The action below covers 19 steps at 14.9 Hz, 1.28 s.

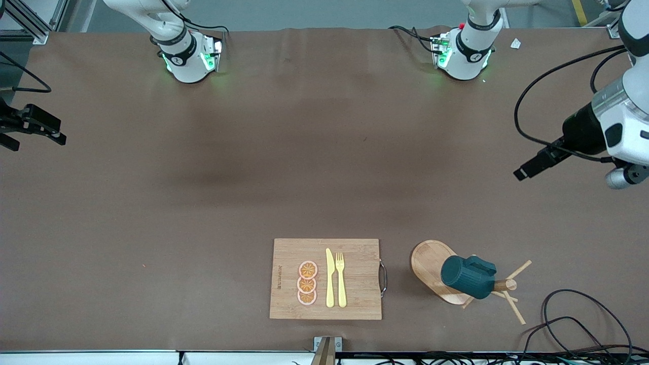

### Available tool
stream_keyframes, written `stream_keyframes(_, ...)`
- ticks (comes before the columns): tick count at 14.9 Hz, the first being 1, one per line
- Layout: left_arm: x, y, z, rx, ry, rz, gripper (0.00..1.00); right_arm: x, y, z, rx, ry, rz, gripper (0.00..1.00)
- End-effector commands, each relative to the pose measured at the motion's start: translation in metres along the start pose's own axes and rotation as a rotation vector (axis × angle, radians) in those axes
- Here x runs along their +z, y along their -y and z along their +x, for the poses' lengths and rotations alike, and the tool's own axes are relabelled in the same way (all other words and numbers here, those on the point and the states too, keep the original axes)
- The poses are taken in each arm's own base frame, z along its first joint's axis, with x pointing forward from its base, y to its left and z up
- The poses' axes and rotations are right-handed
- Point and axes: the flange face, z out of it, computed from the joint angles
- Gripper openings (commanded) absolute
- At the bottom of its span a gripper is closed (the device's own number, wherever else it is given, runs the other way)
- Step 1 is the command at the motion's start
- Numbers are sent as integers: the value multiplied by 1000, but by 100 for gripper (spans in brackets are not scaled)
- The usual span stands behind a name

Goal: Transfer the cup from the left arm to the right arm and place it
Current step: 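Reach the left gripper to the teal mug on the wooden stand, then close the left gripper on the teal mug body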

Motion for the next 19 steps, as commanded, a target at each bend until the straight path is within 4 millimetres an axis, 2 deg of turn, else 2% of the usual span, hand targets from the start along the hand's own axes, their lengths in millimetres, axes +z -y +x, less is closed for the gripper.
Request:
stream_keyframes(1, 22, -7, 16, -124, 9, -52, 100, -3, -2, 0, -9, 2, 9, 100)
stream_keyframes(4, 49, -6, 22, -271, 39, -114, 100, -2, -4, 0, -6, 2, 8, 100)
stream_keyframes(8, 84, -9, 47, -511, 73, -240, 100, -3, 1, 2, -13, 1, 7, 100)
stream_keyframes(11, 112, -17, 66, -566, 55, -311, 100, -3, 1, 2, -13, 1, 7, 100)
stream_keyframes(13, 139, -18, 79, -593, 49, -319, 100, -3, 1, 2, -13, 0, 7, 100)
stream_keyframes(15, 157, -16, 90, -613, 28, -340, 100, -3, 1, 2, -13, 0, 7, 100)
stream_keyframes(19, 191, -13, 101, -671, 68, -363, 100, -3, 2, 2, -13, -1, 8, 100)
